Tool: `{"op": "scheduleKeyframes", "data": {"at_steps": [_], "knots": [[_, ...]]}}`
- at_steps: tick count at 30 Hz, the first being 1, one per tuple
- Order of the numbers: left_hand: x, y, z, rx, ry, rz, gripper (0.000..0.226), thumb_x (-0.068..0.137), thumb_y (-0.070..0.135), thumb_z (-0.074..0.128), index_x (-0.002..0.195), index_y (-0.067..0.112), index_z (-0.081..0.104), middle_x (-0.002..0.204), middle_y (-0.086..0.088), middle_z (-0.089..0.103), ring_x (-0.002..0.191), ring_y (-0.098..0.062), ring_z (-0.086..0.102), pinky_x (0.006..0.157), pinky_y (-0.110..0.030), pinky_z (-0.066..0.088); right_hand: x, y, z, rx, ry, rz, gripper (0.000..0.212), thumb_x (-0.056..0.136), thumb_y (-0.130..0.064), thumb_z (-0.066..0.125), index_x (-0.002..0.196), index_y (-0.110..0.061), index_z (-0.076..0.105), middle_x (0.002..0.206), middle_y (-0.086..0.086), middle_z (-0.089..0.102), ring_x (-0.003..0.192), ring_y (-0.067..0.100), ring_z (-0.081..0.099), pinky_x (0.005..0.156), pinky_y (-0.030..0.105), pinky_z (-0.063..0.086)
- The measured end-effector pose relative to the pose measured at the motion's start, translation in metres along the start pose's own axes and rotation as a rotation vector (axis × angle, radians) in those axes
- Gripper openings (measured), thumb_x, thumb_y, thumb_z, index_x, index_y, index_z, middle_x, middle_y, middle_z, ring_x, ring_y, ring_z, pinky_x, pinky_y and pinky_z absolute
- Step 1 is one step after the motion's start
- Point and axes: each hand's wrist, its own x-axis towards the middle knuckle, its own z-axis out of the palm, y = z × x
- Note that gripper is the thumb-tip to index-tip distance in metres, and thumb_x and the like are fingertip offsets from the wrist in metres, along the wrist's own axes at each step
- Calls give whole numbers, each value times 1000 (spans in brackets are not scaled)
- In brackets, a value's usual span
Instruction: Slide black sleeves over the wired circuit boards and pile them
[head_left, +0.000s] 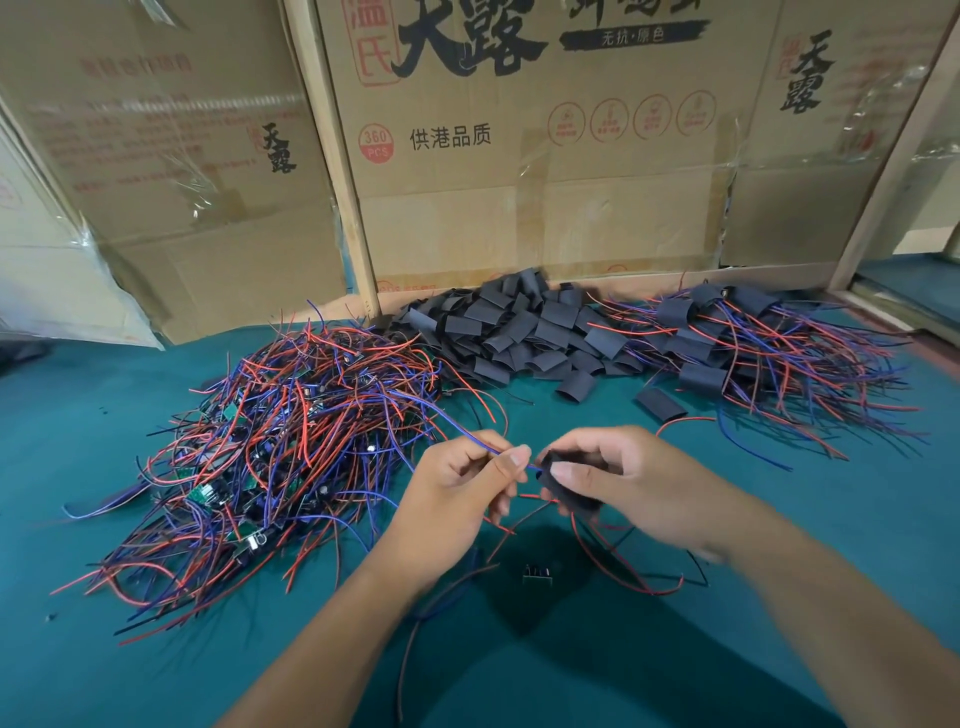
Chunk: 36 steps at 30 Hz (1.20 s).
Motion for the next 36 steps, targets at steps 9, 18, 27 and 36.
{"op": "scheduleKeyframes", "data": {"at_steps": [9, 18, 27, 36], "knots": [[0, 0, 2, -36, -46, -31, 29, 91, 35, 66, 80, 8, 63, 70, -4, 57, 60, -20, 52, 57, -28, 46, -2, -6, -5, 300, -19, 75, 24, 77, -20, 76, 96, -7, 69, 77, 8, 63, 64, 17, 53, 57, 23, 43], [-1, 3, 4, -13, -51, -5, 23, 91, 25, 65, 79, 6, 63, 67, -7, 53, 57, -20, 50, 54, -28, 45, -2, -7, -3, 283, -42, 93, 33, 78, -21, 76, 104, -2, 68, 81, 8, 67, 66, 18, 58, 56, 25, 48], [-1, 4, 4, 107, -50, -34, 29, 96, 35, 55, 82, 11, 61, 68, 3, 56, 58, -15, 49, 54, -25, 42, 3, -20, -23, 183, 3, 116, 26, 72, -26, 79, 94, -13, 73, 80, 4, 72, 68, 17, 61, 61, 24, 48], [-3, -2, -1, 751, -123, 102, 21, 100, 43, 55, 88, 26, 59, 73, 10, 56, 67, -9, 49, 61, -25, 39, 97, 1, -218, -409, 670, 334, 27, 84, -28, 78, 98, -6, 70, 101, 17, 71, 70, 24, 59, 68, 28, 46]]}}
